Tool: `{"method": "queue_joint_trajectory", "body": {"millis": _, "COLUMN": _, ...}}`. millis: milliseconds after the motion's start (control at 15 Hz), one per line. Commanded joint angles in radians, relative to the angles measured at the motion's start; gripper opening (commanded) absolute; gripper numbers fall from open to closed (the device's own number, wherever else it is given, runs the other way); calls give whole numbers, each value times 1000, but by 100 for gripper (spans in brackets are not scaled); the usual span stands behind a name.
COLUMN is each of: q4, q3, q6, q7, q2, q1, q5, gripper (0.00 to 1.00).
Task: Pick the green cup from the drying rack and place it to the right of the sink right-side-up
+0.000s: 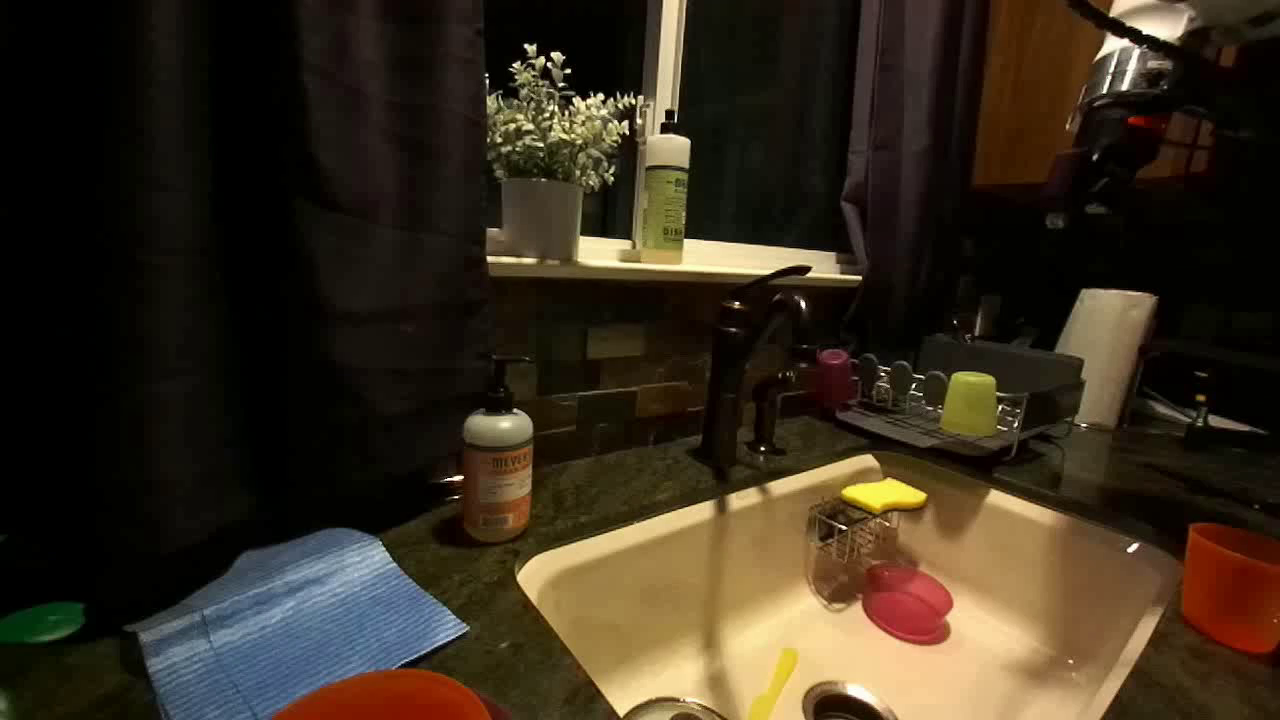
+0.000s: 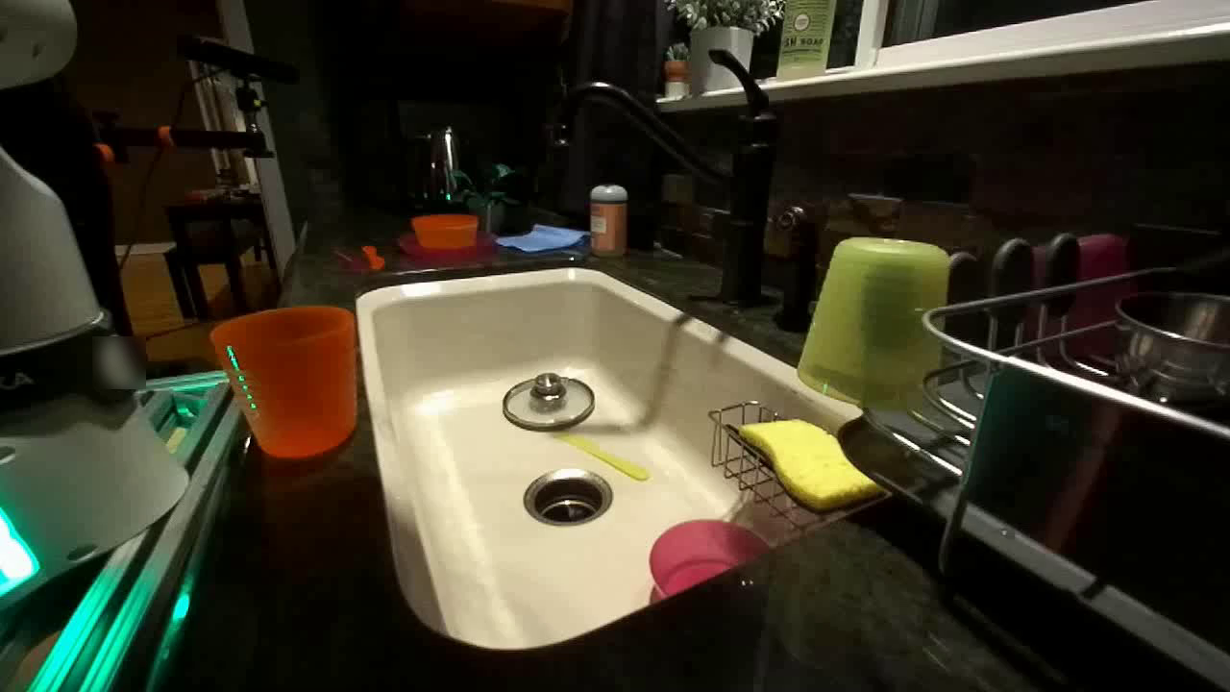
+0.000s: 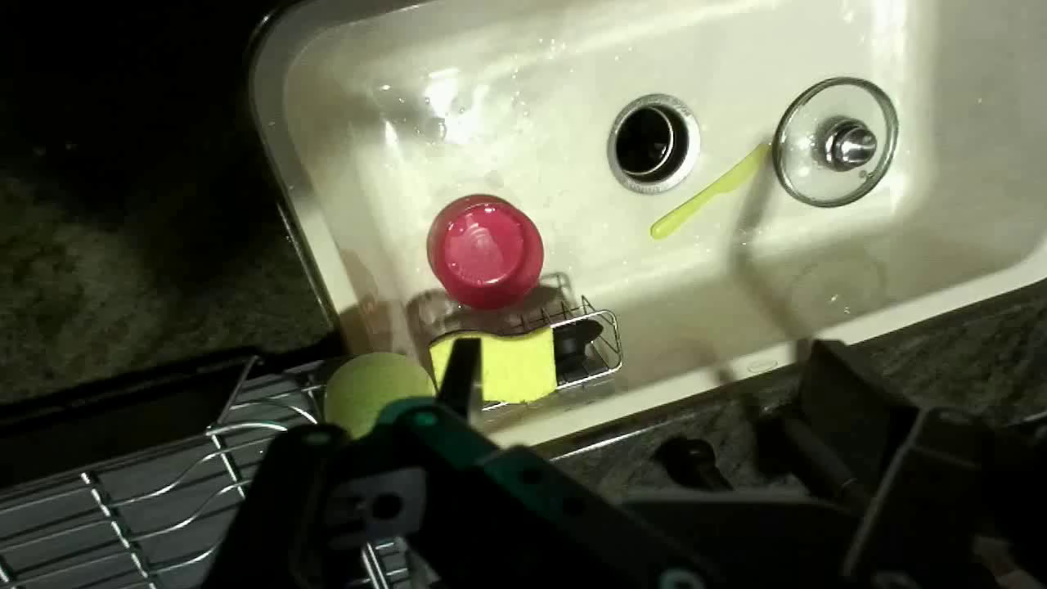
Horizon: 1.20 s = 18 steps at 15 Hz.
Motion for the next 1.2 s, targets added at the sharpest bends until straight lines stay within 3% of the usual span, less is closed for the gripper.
{"method": "queue_joint_trajectory", "body": {"millis": 0, "q4": 3, "q3": 17, "q6": -3, "q7": -10, "q2": 5, "q1": -22, "q5": 10, "gripper": 100}}
{"method": "queue_joint_trajectory", "body": {"millis": 200, "q4": -3, "q3": 22, "q6": 18, "q7": 19, "q2": 25, "q1": -33, "q5": 5, "gripper": 100}}
{"method": "queue_joint_trajectory", "body": {"millis": 467, "q4": -91, "q3": 69, "q6": 347, "q7": 184, "q2": 105, "q1": -106, "q5": -75, "gripper": 100}}
{"method": "queue_joint_trajectory", "body": {"millis": 733, "q4": -128, "q3": 114, "q6": 584, "q7": 363, "q2": 223, "q1": -175, "q5": -179, "gripper": 100}}
{"method": "queue_joint_trajectory", "body": {"millis": 1133, "q4": -123, "q3": 117, "q6": 693, "q7": 487, "q2": 367, "q1": -192, "q5": -201, "gripper": 100}}
